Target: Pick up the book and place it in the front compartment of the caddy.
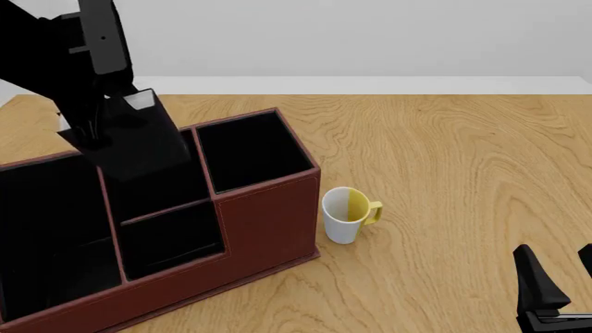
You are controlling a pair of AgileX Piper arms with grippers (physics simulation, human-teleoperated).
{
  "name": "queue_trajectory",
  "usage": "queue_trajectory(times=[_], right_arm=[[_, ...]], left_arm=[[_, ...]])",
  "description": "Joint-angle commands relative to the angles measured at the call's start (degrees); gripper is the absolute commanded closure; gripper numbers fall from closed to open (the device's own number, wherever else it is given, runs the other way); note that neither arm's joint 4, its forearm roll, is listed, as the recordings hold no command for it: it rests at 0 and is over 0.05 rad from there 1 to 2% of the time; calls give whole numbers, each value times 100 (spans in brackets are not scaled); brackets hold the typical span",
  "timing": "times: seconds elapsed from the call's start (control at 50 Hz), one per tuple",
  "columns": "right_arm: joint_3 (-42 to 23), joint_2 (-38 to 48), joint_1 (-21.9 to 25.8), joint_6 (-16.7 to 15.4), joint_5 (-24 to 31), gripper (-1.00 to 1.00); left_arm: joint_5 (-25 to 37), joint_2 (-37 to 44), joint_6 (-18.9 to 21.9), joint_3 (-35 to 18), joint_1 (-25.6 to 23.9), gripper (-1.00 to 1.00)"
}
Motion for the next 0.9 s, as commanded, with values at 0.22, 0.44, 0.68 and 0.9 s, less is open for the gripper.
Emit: queue_trajectory(times=[0.22,0.44,0.68,0.9], right_arm=[[0,0,1,-1,0,-100],[0,0,1,1,0,-100],[0,0,0,1,-2,-100],[0,0,0,0,1,-100]], left_arm=[[-76,6,155,229,29,100],[-259,36,142,468,2,100],[-478,178,29,604,-120,100],[-713,248,172,784,25,100]])
